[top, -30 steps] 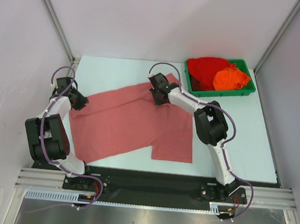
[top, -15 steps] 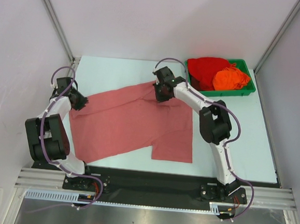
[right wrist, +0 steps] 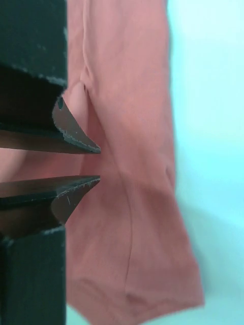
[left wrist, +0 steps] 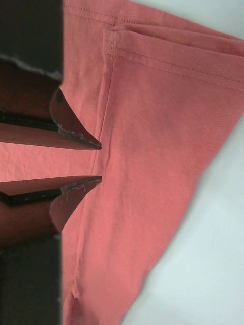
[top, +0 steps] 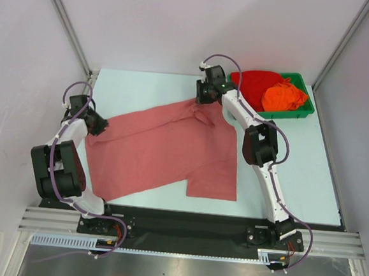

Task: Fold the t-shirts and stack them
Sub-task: Fold the tshirt

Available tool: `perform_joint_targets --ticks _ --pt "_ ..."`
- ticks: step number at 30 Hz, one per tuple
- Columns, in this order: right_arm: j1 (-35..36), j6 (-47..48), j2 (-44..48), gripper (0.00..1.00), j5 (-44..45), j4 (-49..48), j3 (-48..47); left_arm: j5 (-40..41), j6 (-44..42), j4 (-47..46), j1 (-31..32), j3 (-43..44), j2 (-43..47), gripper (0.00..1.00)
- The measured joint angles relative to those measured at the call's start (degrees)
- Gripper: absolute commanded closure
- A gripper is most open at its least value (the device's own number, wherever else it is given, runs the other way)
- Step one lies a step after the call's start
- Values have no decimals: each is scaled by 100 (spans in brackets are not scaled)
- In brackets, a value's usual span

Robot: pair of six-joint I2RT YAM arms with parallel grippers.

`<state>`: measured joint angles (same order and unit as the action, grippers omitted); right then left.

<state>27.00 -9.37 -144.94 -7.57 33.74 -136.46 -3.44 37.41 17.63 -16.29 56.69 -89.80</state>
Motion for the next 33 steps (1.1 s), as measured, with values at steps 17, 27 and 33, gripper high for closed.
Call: perform_joint_targets --ticks 17,27,33 --pt "678 13 2522 48 1172 -310 3453 -151 -31 -125 0 -87 83 68" --pt "225 -409 2638 59 1530 -629 4271 -258 -31 -219 0 -87 83 67" --pt "-26 -813 2590 62 1563 -841 4297 -275 -31 -232 0 -90 83 68"
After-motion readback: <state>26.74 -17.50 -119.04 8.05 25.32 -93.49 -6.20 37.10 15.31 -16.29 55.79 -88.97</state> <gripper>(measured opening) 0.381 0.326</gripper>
